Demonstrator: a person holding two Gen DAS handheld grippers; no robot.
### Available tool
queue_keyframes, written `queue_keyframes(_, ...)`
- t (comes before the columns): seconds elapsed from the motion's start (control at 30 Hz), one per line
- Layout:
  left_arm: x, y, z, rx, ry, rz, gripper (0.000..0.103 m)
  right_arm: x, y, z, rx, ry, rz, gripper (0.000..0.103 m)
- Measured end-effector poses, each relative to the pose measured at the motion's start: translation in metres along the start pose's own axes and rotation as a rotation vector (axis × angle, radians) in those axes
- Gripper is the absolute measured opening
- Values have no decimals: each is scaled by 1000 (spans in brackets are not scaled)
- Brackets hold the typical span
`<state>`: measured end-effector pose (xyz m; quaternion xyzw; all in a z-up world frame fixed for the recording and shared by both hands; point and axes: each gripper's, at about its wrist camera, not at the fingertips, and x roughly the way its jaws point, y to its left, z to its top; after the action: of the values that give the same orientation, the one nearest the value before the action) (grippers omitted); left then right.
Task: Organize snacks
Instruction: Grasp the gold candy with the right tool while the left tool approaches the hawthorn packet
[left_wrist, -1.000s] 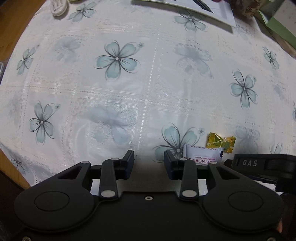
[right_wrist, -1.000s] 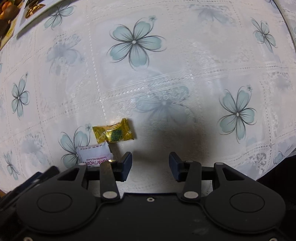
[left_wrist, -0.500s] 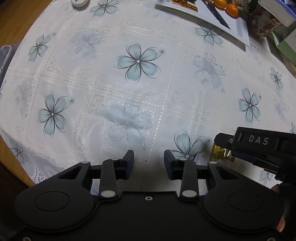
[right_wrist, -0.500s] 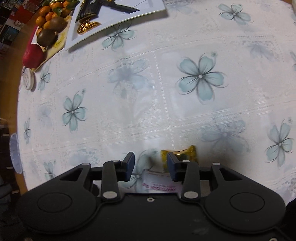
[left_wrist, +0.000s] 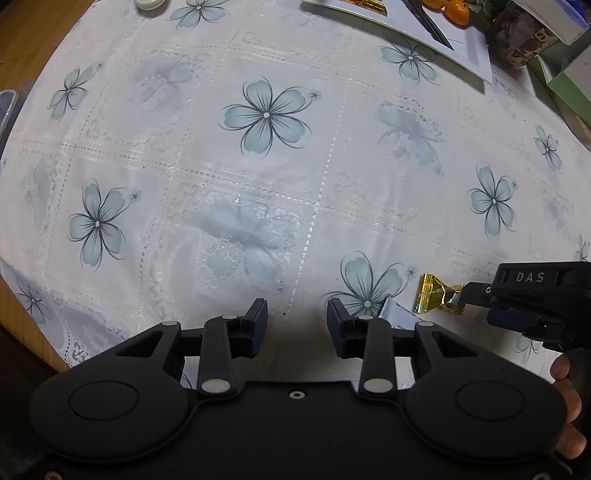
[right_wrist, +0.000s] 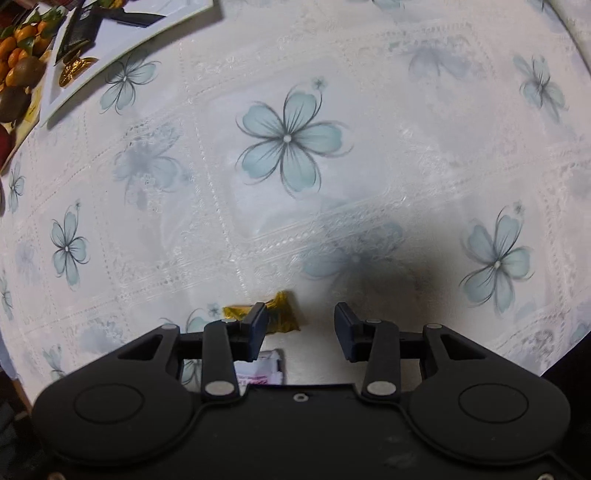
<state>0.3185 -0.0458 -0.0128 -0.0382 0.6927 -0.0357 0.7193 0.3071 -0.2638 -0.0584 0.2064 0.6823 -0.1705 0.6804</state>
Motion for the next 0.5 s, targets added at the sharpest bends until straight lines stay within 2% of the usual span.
queue_keyframes(0.07, 0, -1, 0, 2, 5, -5, 46, -3, 6, -5, -73, -21, -48, 43)
queue_keyframes(0.13, 1, -3, 0, 5, 10, -7, 46, -3, 11, -11, -129, -26, -60, 43)
queue_keyframes(0.23, 3, -4, -1, 3, 21, -10, 46, 1, 19, -18, -168, -8, -45, 43)
queue_keyframes(0.37, 4, -3, 0, -2, 29, -12, 46, 10, 35, -20, -203, -11, -68, 43)
queue_keyframes(0.5, 4, 0, 1, -15, 29, -11, 46, 7, 45, -20, -221, -55, -20, 43)
